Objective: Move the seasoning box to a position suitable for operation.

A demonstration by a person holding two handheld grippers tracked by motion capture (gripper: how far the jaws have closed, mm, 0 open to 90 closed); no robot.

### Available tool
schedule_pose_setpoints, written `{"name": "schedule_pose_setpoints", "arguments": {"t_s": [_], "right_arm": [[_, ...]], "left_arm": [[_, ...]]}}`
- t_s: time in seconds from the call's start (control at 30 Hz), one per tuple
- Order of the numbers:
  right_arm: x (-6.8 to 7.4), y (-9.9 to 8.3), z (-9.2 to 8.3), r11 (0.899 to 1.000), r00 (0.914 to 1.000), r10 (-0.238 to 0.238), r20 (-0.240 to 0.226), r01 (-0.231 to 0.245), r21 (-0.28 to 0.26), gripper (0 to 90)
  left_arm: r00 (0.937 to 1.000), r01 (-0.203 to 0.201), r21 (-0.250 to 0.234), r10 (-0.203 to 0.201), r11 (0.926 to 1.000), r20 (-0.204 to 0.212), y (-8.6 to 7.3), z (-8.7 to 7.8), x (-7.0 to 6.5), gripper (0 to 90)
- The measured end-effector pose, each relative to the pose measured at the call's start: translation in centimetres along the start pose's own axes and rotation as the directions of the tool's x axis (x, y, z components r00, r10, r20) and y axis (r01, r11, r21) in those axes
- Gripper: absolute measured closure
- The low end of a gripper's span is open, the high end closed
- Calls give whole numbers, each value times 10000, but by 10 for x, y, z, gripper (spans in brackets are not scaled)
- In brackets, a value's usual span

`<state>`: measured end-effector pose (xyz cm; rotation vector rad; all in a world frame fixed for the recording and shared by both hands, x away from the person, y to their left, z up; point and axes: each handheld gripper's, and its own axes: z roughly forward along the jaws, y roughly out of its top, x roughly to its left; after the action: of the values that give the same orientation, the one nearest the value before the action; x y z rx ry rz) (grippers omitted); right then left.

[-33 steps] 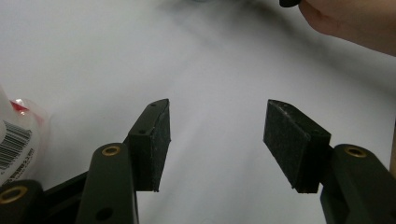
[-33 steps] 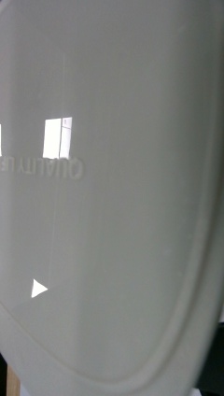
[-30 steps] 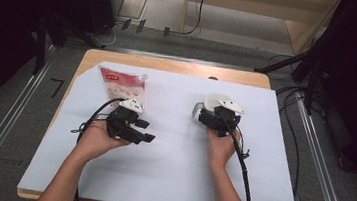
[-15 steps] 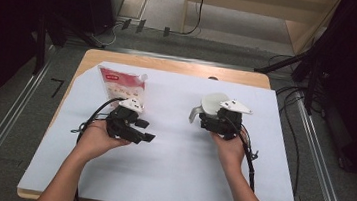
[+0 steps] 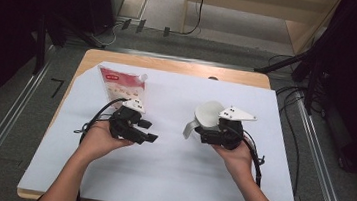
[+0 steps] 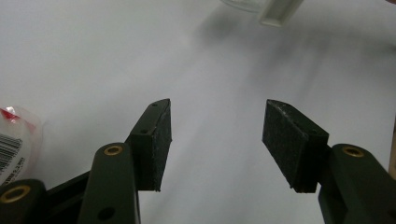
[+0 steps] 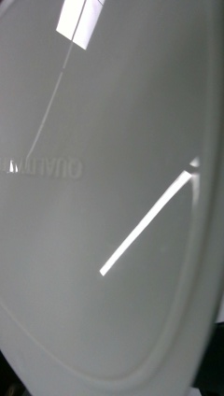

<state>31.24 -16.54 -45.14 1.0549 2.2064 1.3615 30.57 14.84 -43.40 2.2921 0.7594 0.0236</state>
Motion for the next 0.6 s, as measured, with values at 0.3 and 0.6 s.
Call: {"name": "schedule_pose_setpoints", "arguments": {"t_s": [0.3, 0.6], "right_arm": [[1, -8, 8, 9999, 9992, 106, -383, -104, 44, 131], [6, -18, 30, 9994, 9949, -82, -1008, 116, 337, 131]], "left_arm": [[9998, -206, 65, 205, 9998, 74, 2, -1, -3, 433], [9999, -51, 191, 47, 9998, 160, -1, 2, 0, 431]]}}
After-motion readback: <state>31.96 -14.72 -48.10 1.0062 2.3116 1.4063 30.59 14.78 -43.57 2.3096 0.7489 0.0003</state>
